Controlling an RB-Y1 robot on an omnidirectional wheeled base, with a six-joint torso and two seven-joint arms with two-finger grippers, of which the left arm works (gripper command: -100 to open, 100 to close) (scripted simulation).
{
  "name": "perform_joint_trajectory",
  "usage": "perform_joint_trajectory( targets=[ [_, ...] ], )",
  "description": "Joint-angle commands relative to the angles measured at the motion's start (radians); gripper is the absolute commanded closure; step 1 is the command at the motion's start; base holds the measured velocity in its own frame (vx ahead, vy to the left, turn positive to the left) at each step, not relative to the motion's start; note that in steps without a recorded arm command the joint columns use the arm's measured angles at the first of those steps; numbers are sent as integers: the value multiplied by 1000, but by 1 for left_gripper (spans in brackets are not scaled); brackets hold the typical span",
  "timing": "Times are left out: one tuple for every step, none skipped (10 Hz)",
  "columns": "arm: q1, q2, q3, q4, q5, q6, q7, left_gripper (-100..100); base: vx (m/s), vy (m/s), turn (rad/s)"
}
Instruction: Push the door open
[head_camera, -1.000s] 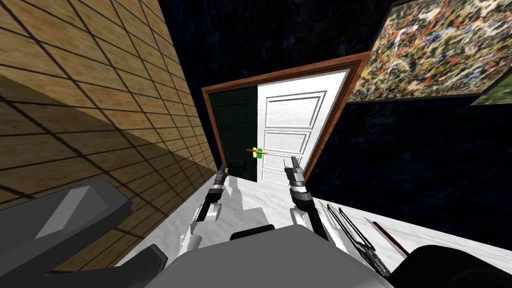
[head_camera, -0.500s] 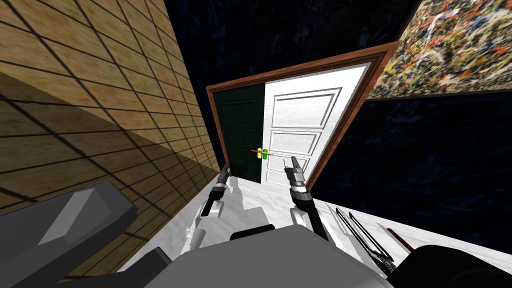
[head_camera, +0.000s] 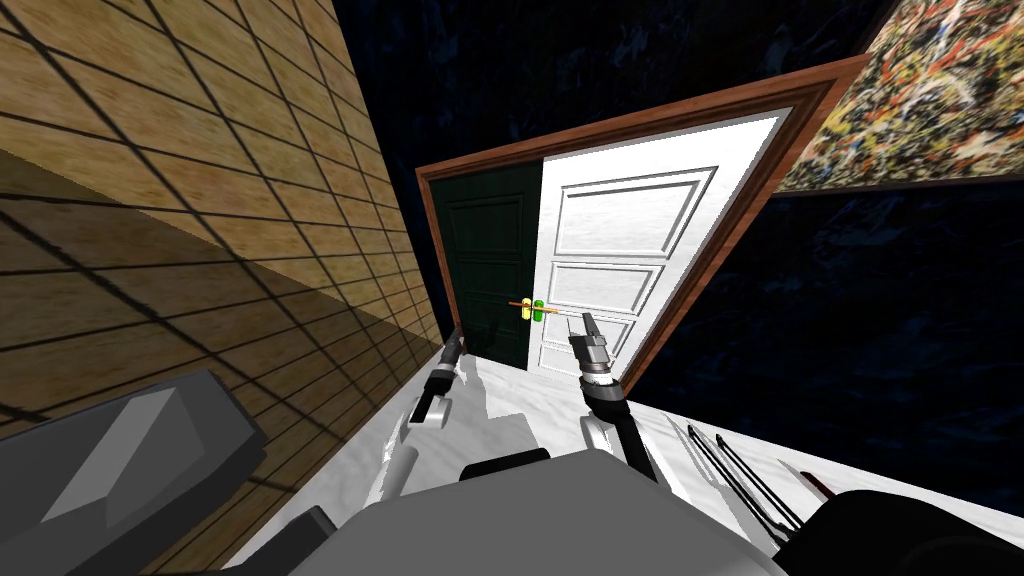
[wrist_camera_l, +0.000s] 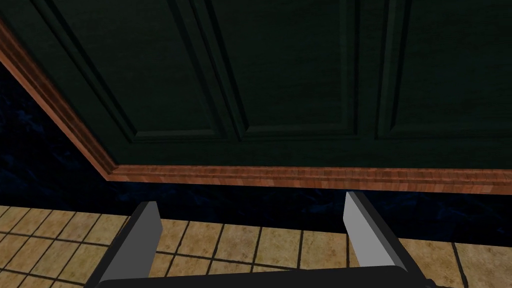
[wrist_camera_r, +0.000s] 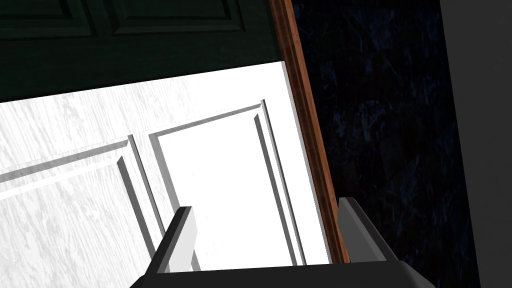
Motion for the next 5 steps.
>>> perform_joint_trajectory(
  targets=[
    [-16,-1,-4,30,1,-2,1,-100,76,86,10],
    [-26,-2,-6,45,1,-1,2,-100,61,62,3],
    [-35,-3,-9,60,2,0,3,-100,54,45,0],
    [-44,-4,-11,74,3,1,3,-100,54,32,0],
    [-59,-6,-14,97,3,2,4,-100,59,23,-1]
  ],
)
